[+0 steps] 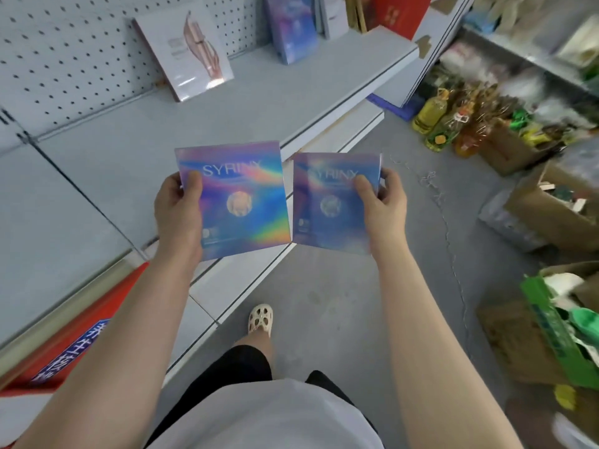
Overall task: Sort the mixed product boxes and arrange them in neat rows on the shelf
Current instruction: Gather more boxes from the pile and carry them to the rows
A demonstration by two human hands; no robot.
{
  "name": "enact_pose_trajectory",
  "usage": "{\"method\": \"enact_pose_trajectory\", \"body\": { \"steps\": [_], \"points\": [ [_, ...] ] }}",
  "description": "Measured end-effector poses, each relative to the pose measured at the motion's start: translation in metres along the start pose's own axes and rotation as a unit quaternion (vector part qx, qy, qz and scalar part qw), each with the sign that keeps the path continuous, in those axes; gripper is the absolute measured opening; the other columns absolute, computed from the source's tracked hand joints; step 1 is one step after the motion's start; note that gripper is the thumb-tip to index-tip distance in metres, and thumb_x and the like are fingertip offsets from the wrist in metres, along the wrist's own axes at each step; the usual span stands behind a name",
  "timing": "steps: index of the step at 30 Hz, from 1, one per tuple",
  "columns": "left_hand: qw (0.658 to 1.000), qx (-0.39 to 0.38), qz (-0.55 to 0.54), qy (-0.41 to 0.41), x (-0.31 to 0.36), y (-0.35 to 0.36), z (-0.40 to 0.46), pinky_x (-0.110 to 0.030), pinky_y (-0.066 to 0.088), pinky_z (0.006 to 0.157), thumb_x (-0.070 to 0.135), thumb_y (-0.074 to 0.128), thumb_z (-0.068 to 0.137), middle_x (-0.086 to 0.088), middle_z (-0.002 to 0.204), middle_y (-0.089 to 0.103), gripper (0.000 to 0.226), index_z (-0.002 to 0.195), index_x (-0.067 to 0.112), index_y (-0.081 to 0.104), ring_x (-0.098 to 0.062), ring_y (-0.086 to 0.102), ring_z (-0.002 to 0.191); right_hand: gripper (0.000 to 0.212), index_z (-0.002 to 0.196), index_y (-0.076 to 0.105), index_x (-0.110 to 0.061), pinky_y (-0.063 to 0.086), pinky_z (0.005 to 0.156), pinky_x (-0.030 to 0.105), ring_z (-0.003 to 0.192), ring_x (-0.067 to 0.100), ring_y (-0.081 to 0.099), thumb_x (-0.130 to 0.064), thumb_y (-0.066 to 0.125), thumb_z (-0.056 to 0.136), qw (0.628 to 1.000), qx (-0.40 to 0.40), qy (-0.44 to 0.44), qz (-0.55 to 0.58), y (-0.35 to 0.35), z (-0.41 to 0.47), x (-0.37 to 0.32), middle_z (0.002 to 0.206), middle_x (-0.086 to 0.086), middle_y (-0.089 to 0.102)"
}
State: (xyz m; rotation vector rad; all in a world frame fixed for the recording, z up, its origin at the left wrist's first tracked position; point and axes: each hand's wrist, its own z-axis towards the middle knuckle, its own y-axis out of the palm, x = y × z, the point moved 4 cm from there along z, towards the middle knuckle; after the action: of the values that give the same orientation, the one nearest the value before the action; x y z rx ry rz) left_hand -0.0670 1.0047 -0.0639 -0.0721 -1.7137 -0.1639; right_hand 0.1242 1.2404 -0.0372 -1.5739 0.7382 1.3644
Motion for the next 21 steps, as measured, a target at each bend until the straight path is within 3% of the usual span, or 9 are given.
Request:
{"method": "enact_pose_trajectory", "body": {
  "steps": [3,8,11,15,18,21],
  "points": [
    [1.0,0.011,-0.015,0.008,-0.001,0.037,0.037,-0.026,0.051,0.063,0.03,0.057,0.094,0.003,0.08,0.062,0.017,0.08,0.022,0.055,-0.008,0.058,0.065,0.014,0.092,0.055,-0.043,0.057,0.078,0.052,0.089,0.034,0.068,-0.032,0.064,0.091,1.0,0.001,0.0,-0.006,0.01,0.055,-0.002,0.096,0.007,0.07],
    [0.999,0.037,-0.017,0.002,0.007,0.09,0.111,-0.029,0.051,0.066,0.032,0.057,0.094,0.001,0.082,0.063,0.017,0.081,0.021,0.056,-0.012,0.058,0.068,0.014,0.09,0.055,-0.041,0.057,0.072,0.046,0.08,0.034,0.066,-0.029,0.063,0.093,1.0,-0.012,-0.01,0.003,0.038,0.15,-0.02,0.095,0.012,0.069],
    [0.998,0.058,-0.015,0.015,0.019,0.119,0.155,-0.025,0.048,0.063,0.031,0.056,0.095,0.003,0.079,0.061,0.019,0.08,0.021,0.055,-0.005,0.055,0.063,0.017,0.099,0.053,-0.041,0.057,0.074,0.051,0.077,0.029,0.063,-0.031,0.065,0.092,0.999,-0.024,-0.016,0.021,0.057,0.207,-0.032,0.097,0.021,0.066],
    [0.997,0.071,-0.012,0.027,0.033,0.155,0.198,-0.02,0.048,0.06,0.028,0.056,0.096,0.005,0.078,0.061,0.019,0.079,0.022,0.055,0.001,0.055,0.059,0.021,0.105,0.051,-0.033,0.057,0.078,0.053,0.081,0.04,0.065,-0.03,0.066,0.092,0.998,-0.039,-0.006,0.04,0.084,0.281,-0.039,0.098,0.023,0.066],
    [0.994,0.102,-0.005,0.025,0.037,0.173,0.224,-0.017,0.046,0.057,0.029,0.055,0.097,0.006,0.078,0.059,0.017,0.083,0.019,0.056,0.003,0.054,0.056,0.026,0.114,0.05,-0.029,0.061,0.072,0.039,0.079,0.027,0.069,-0.031,0.065,0.093,0.997,-0.063,-0.012,0.039,0.106,0.339,-0.044,0.094,0.014,0.068],
    [0.991,0.129,-0.001,0.026,0.035,0.192,0.248,-0.016,0.046,0.057,0.031,0.055,0.097,0.006,0.079,0.059,0.017,0.084,0.02,0.056,0.002,0.054,0.058,0.025,0.116,0.05,-0.025,0.05,0.059,0.024,0.068,0.014,0.061,-0.027,0.063,0.094,0.993,-0.107,-0.036,0.038,0.131,0.403,-0.047,0.086,0.01,0.063]
  ]
}}
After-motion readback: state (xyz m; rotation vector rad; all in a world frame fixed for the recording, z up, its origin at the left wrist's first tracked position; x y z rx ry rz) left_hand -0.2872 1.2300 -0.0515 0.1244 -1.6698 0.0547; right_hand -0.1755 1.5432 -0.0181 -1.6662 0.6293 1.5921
